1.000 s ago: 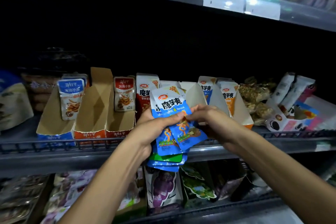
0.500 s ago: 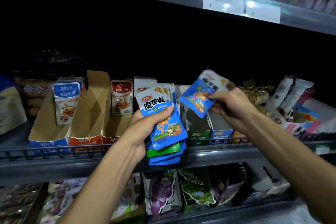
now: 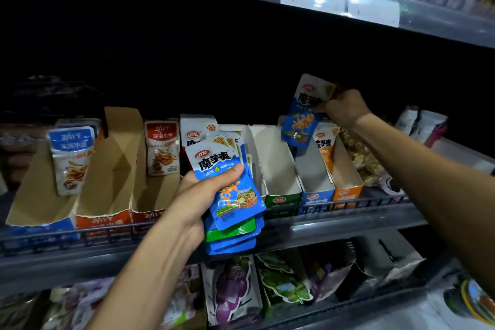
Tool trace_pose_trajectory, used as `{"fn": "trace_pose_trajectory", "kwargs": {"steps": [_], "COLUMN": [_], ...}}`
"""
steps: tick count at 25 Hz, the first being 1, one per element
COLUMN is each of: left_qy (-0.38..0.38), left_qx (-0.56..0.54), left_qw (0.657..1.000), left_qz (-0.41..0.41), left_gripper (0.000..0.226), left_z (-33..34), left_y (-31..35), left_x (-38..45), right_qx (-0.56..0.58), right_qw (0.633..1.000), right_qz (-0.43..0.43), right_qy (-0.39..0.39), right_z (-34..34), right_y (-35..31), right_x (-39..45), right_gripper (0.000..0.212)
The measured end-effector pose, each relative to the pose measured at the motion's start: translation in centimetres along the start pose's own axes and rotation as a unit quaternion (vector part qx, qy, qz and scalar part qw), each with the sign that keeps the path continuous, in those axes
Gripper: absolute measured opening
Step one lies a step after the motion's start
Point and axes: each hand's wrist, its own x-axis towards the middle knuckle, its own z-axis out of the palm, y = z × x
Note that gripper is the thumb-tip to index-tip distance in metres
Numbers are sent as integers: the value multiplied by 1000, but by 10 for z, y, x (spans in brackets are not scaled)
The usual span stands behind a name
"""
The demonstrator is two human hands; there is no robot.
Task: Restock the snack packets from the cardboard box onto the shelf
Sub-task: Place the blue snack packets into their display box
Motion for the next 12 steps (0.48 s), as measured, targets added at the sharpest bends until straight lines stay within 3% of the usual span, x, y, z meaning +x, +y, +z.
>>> {"fn": "trace_pose_trajectory", "kwargs": {"steps": [5, 12], "left_qy": [0, -4], "left_qx": [0, 3], "left_qw": [1000, 1000], "left_qz": [-1, 3], "left_gripper": [27, 29], "left_z": [-2, 0], "left_y": [-1, -3], "left_x": [1, 0], "right_qx": [-13, -4], "right_qw": [999, 999], "right_qz": [25, -30], "right_qy": [33, -33], "right_z": [-9, 7], "right_y": [-4, -6], "right_x": [5, 9], "right_gripper": [42, 42]}}
